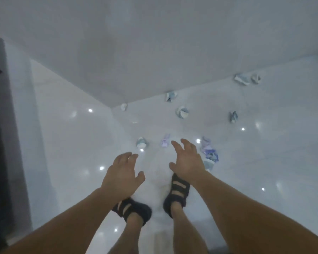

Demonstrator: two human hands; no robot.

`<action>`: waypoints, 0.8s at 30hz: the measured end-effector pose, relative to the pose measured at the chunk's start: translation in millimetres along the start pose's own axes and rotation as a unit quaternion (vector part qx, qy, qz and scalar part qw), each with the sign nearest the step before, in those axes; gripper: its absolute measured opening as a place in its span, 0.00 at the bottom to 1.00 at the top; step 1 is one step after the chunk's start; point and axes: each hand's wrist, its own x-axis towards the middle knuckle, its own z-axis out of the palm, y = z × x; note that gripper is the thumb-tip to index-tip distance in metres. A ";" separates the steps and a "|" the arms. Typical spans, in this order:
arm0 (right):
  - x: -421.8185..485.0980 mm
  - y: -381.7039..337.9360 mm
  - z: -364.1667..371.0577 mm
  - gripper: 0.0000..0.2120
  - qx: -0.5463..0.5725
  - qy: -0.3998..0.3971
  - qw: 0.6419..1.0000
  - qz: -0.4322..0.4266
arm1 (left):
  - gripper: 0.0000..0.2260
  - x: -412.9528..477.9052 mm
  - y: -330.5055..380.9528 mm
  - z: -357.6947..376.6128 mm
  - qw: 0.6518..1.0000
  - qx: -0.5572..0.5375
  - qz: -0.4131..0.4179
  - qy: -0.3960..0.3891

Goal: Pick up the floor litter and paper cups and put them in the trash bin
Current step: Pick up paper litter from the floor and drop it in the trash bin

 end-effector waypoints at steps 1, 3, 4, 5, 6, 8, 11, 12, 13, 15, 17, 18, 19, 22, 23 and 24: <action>27.4 7.0 13.3 0.37 -0.002 -0.002 1.000 -0.002 | 0.29 22.6 -6.0 17.6 1.000 -0.001 -0.003 -0.003; 79.8 20.5 44.5 0.36 -0.008 -0.009 1.000 -0.009 | 0.29 68.9 -18.1 53.8 1.000 -0.005 -0.007 -0.012; 104.7 26.7 60.9 0.37 -0.015 -0.013 1.000 -0.014 | 0.29 91.9 -23.8 71.2 1.000 -0.009 -0.010 -0.014; 127.6 32.5 77.7 0.37 -0.024 -0.020 0.999 -0.019 | 0.29 113.2 -29.5 89.0 1.000 -0.015 -0.014 -0.017; 148.9 37.4 94.1 0.37 -0.036 -0.027 0.999 -0.022 | 0.29 131.5 -35.0 106.9 0.999 -0.021 -0.021 -0.021; 189.2 46.2 124.3 0.37 -0.064 -0.025 0.997 -0.025 | 0.29 163.3 -47.5 144.1 0.999 -0.036 -0.033 -0.024; 239.0 55.8 163.3 0.36 -0.099 -0.020 0.995 -0.023 | 0.29 198.0 -66.6 195.1 0.997 -0.063 -0.046 -0.031; 251.3 58.6 175.4 0.35 -0.112 -0.020 0.993 -0.028 | 0.29 205.4 -72.4 209.5 0.996 -0.072 -0.051 -0.033; 260.6 62.0 186.6 0.34 -0.122 -0.017 0.992 -0.037 | 0.29 210.5 -77.1 222.2 0.994 -0.082 -0.056 -0.035; 269.1 70.1 206.3 0.29 -0.122 0.006 0.991 -0.054 | 0.29 214.4 -83.2 242.4 0.992 -0.103 -0.061 -0.038; 265.4 76.5 219.8 0.23 -0.092 0.027 0.993 -0.063 | 0.28 208.8 -85.6 254.0 0.989 -0.129 -0.061 -0.037; 259.9 77.8 224.0 0.22 -0.069 0.027 0.995 -0.066 | 0.28 203.6 -85.6 256.3 0.987 -0.144 -0.062 -0.037; 252.0 77.5 226.7 0.21 -0.044 0.022 0.996 -0.070 | 0.27 197.7 -84.7 255.8 0.984 -0.160 -0.063 -0.038; 218.2 64.5 225.6 0.23 0.028 0.009 0.994 -0.105 | 0.26 183.9 -77.1 241.0 0.969 -0.233 -0.077 -0.040; 205.5 55.1 223.1 0.24 0.052 0.010 0.991 -0.123 | 0.25 180.9 -74.0 232.4 0.955 -0.279 -0.089 -0.041; 193.4 44.5 220.3 0.24 0.077 0.012 0.987 -0.141 | 0.26 178.9 -70.9 222.9 0.935 -0.338 -0.103 -0.044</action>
